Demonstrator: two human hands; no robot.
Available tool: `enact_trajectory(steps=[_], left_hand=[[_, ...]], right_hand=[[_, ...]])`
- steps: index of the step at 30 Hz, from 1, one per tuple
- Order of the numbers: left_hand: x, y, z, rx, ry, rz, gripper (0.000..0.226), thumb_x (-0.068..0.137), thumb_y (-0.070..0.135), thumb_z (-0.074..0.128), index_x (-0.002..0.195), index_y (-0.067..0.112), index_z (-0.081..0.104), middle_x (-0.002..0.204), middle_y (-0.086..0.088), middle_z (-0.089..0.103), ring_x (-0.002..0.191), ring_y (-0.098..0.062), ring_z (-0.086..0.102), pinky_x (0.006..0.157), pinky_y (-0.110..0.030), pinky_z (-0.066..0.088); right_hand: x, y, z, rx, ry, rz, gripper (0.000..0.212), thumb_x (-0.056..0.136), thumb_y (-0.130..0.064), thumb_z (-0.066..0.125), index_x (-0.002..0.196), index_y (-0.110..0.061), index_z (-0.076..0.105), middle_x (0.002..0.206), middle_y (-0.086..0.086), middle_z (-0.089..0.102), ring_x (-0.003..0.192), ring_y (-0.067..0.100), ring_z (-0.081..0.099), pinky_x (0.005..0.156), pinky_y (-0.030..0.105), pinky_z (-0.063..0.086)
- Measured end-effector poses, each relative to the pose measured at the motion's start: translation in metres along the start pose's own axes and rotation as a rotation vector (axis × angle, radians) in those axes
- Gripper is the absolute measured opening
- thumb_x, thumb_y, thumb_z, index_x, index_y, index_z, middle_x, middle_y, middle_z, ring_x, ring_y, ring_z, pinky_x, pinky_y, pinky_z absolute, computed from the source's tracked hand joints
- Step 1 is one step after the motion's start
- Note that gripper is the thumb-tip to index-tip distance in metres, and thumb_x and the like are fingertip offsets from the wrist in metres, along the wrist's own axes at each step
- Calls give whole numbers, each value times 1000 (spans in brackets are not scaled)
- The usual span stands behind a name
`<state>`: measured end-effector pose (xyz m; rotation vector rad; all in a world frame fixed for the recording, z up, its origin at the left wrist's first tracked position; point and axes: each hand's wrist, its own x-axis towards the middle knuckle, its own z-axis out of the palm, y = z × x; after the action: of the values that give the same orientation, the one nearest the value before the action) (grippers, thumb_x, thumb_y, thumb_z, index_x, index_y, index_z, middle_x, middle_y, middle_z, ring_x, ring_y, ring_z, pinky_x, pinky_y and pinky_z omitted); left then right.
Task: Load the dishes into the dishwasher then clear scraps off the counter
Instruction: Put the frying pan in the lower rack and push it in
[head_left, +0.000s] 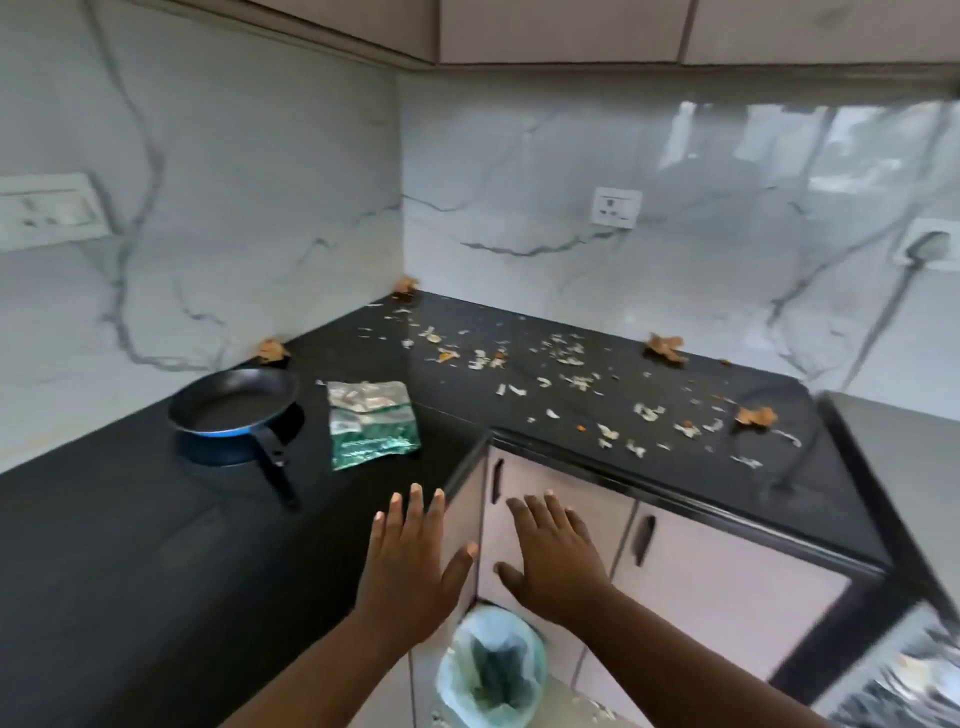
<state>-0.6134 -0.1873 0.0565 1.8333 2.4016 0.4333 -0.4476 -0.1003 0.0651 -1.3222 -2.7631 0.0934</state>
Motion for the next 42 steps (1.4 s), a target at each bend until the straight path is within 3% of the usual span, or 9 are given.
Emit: enact_trajectory(steps=[2,4,19,24,27,30,34,37,42], left_hand=[[0,-33,-10,-3,54,-102,119,60,82,-28,154,19,10,161,-9,6,148,-29,2,117,-42,0],[-4,-58,-20,-22,72,-200,123,52,83,-32,154,22,2,161,-6,-2,148,-25,-7,117,-40,-4],[7,-183,-41,25,85,-643,128,43,81,-39,152,19,-12,160,-7,-14,146,-25,-17,117,-41,-8],[36,-206,-42,39,96,-751,111,58,78,-23,151,20,-13,159,-6,-16,145,-24,-19,116,-41,-10],[53,-220,-37,52,93,-798,118,52,79,-31,152,20,-12,159,-7,-16,145,-24,-19,116,-41,-11],[68,-233,-31,62,86,-847,126,45,79,-38,152,20,-10,160,-6,-15,145,-24,-19,115,-40,-13],[81,-250,-23,95,33,-893,118,51,77,-34,152,21,-11,160,-5,-16,145,-24,-21,116,-41,-14],[87,-263,-22,99,10,-898,100,65,78,-15,151,27,-12,158,-2,-21,143,-21,-26,117,-41,-15],[93,-275,-22,138,-8,-871,99,66,81,-12,151,29,-14,156,1,-24,141,-20,-29,116,-40,-16]], right_hand=[[26,-29,-3,-2,-3,-71,78,91,-52,45,152,-19,9,160,6,11,148,27,2,118,43,6],[47,-53,-4,-9,-18,-138,79,91,-50,45,152,-20,7,161,7,9,148,27,0,118,43,4],[176,-183,11,79,-80,-559,80,92,-55,44,153,-21,5,161,7,8,149,25,-1,118,41,4],[229,-208,17,265,-126,-570,82,90,-57,47,152,-19,10,160,2,16,148,23,5,118,40,12],[262,-227,24,531,-201,-448,80,86,-55,56,149,-17,23,151,5,34,141,22,29,111,35,29],[289,-246,29,852,-405,-215,76,85,-48,62,145,-15,29,145,7,43,131,21,44,97,28,37],[325,-270,46,1215,-694,181,67,77,-45,67,131,-9,47,116,9,61,99,27,65,79,36,55],[344,-281,49,1423,-877,375,33,89,-28,66,111,-6,57,101,14,61,81,32,68,66,39,58],[358,-296,50,1573,-1032,536,24,93,-17,61,112,-4,54,107,24,57,79,33,64,52,35,56]])
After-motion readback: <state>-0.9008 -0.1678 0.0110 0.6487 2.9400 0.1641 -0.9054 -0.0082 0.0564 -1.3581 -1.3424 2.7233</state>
